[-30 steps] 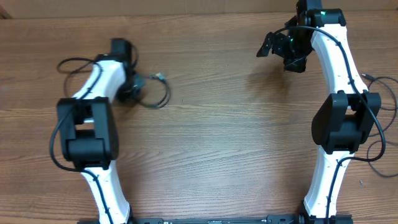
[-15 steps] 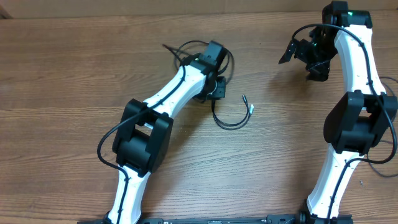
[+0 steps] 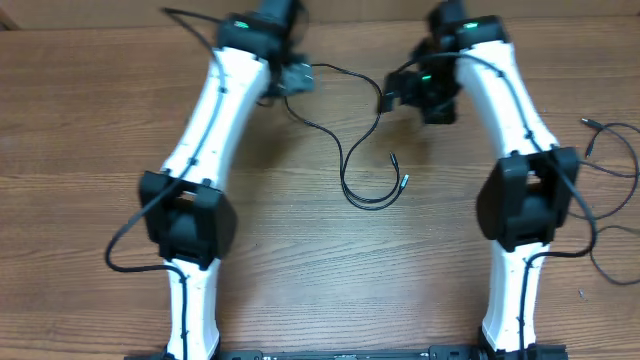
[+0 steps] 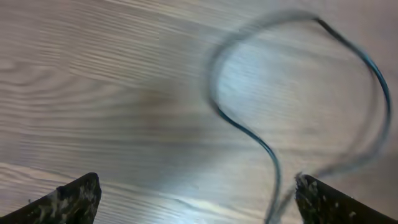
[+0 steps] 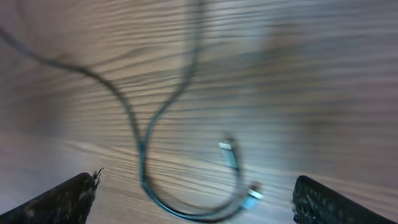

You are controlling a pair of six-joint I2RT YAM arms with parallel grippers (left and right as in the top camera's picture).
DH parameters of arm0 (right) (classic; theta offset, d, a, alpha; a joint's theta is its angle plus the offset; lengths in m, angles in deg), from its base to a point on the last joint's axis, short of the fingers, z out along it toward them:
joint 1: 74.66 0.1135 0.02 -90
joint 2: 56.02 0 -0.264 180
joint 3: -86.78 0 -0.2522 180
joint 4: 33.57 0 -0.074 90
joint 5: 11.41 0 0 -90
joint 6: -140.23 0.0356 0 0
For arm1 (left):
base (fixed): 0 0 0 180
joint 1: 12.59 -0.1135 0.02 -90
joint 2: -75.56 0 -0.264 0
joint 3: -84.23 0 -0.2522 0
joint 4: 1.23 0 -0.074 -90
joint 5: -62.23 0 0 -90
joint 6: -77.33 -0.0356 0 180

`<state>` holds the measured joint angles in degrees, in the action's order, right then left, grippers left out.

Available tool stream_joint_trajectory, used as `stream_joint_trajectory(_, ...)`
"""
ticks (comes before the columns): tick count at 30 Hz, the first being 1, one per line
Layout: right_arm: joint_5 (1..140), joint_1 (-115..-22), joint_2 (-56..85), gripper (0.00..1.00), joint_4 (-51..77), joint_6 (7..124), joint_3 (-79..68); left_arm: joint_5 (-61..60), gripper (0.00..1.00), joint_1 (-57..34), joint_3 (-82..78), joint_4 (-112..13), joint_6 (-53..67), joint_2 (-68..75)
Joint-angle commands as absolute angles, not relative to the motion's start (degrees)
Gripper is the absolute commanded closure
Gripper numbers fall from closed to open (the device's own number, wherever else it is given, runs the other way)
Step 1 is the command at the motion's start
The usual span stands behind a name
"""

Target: Untangle cables

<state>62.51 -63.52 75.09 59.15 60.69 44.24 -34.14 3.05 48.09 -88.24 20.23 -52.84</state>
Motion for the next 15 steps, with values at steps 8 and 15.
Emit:
stream_joint_trajectory(8, 69.7, -50.0, 76.8, 0.0, 53.3, 60.5, 30.7, -24.7, 0.01, -10.5, 49.1, -94.6, 22.1, -53.0)
stream_joint_trajectory(15, 73.1, -45.7, 76.8, 0.54, 47.4, 63.8, 19.7, -22.2, 0.0, -14.5, 49.1, -95.8, 22.1, -53.0)
